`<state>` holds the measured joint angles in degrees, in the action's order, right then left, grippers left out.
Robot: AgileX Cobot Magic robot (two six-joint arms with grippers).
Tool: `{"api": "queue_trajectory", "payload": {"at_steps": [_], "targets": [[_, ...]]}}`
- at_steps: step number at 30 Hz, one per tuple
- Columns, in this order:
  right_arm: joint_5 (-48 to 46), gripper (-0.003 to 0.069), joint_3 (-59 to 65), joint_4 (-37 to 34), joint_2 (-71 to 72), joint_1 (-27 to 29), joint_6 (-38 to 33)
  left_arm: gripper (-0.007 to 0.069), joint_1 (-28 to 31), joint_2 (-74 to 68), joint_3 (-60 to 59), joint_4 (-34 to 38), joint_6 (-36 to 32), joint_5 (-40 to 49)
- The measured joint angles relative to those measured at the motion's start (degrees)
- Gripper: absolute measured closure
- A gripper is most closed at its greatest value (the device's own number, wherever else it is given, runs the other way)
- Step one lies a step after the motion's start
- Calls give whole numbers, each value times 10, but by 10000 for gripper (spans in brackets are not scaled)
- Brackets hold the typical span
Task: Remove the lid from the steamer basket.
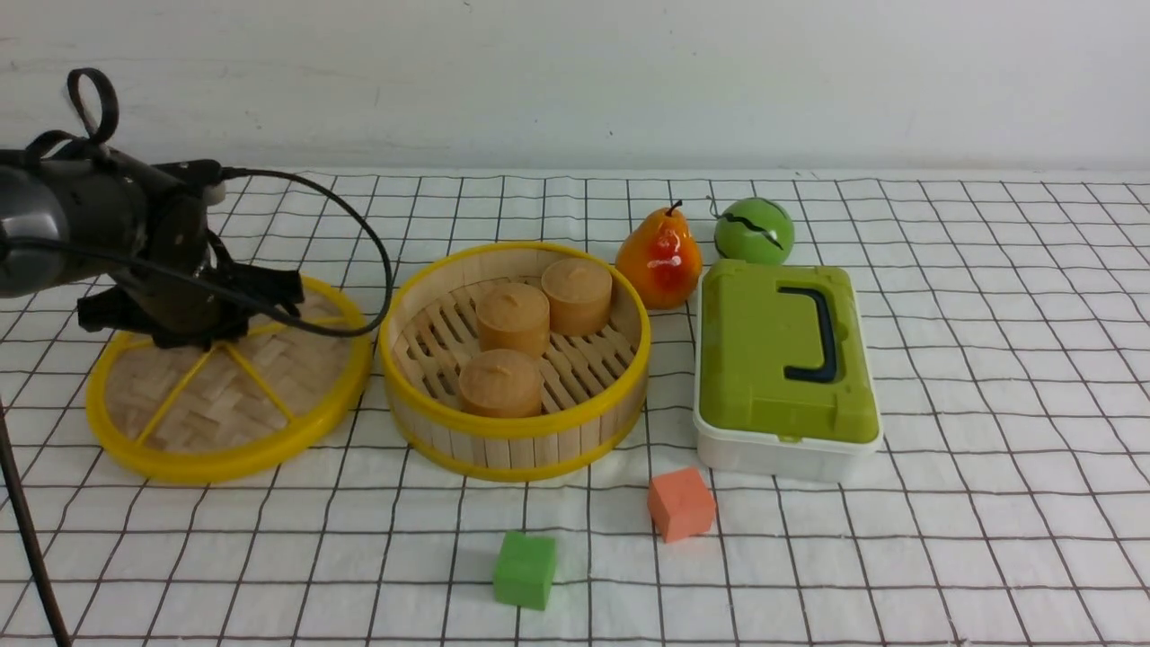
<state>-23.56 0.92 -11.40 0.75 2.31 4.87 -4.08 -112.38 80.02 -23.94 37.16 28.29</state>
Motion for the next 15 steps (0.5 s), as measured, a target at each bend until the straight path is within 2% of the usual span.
{"api": "queue_trajectory", "payload": {"at_steps": [1,2,6,9,10,12,13,14,15], "targets": [[0,419,0,0,0,0,0,439,0,0,0,0,0,-1],[0,419,0,0,0,0,0,383,0,1,0,-1,2,-3],[0,419,0,0,0,0,0,287,0,9,0,-1,8,8],[0,419,0,0,0,0,0,276,0,46,-1,4,8,48],[0,419,0,0,0,0,0,288,0,65,-2,6,8,58],[0,419,0,0,0,0,0,370,0,133,-2,14,7,68],[0,419,0,0,0,0,0,380,0,140,-2,14,7,68],[0,419,0,0,0,0,0,487,0,208,-2,27,-4,68],[0,419,0,0,0,0,0,540,0,239,-6,34,-13,65]]}}
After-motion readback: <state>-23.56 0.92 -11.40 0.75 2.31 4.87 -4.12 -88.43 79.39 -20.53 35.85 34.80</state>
